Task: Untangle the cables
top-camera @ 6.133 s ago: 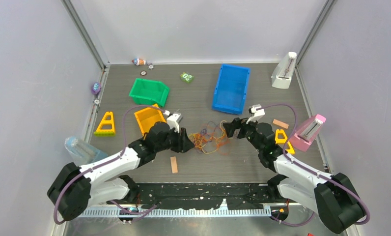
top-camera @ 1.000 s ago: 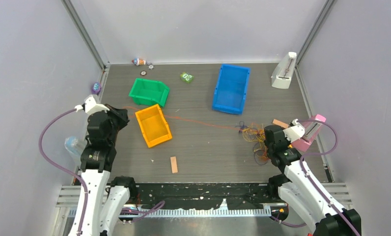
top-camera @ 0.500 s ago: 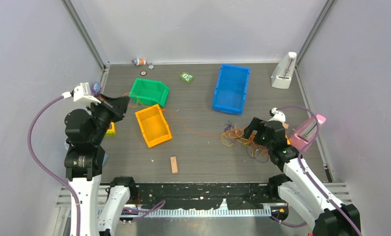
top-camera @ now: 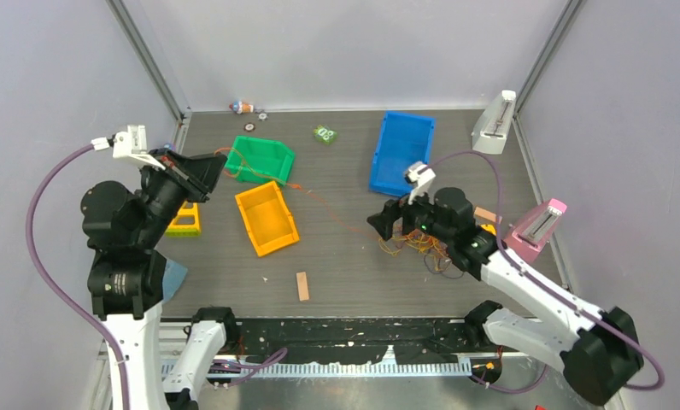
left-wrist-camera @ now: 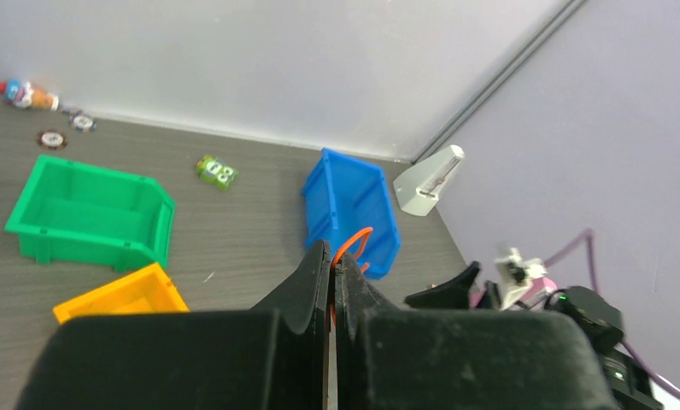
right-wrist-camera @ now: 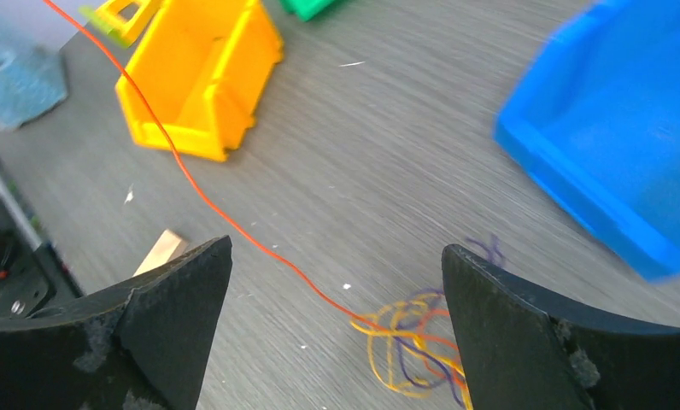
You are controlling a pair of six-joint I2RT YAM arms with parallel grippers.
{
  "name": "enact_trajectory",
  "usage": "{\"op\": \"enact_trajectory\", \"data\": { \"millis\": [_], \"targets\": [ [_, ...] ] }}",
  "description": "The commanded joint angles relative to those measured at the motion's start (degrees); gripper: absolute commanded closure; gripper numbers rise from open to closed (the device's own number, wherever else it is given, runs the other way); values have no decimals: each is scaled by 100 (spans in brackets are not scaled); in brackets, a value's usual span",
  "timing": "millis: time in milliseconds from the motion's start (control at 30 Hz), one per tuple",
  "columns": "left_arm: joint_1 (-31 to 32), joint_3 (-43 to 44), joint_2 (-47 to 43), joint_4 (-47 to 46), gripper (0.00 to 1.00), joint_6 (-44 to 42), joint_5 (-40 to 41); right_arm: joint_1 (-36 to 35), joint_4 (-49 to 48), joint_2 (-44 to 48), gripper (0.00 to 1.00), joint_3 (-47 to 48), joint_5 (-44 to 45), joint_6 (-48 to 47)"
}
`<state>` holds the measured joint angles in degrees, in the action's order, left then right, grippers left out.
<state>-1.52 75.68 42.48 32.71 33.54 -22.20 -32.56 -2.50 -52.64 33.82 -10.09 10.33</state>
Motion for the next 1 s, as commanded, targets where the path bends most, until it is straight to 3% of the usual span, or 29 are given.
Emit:
{"op": "enact_trajectory", "data": {
  "millis": [0,167,233,267,300,333,367,533,767,967],
  "targets": [
    [-30,363,67,24,100,-39,-385,-399,-610,-836,3,538,-1126,-587],
    [-26,482,100,-62,100,73,-466,-775,-762,-1779,9,822,-1078,-678],
    [-25,540,140,-23,100,53,-481,-824,-736,-2051,20,968,-1029,-657],
    [-26,529,143,-19,100,44,-477,-838,-706,-2111,41,1056,-993,-629],
    [-26,489,141,-33,100,35,-459,-839,-689,-2187,54,1104,-985,-565],
    [-25,413,118,-59,100,30,-428,-847,-664,-2184,77,1189,-971,-526],
    [-25,253,76,-149,100,54,-423,-848,-659,-2117,90,1232,-939,-443],
    [179,-1121,-78,-881,100,395,-612,-849,-115,-1374,95,1991,-528,-244],
    [1794,-2557,158,-2344,100,59,-229,-842,1644,-1321,94,4324,-353,-156],
    [2507,-3055,438,-3802,100,-198,-462,-846,1845,-1678,95,4639,-244,285]
  ]
}}
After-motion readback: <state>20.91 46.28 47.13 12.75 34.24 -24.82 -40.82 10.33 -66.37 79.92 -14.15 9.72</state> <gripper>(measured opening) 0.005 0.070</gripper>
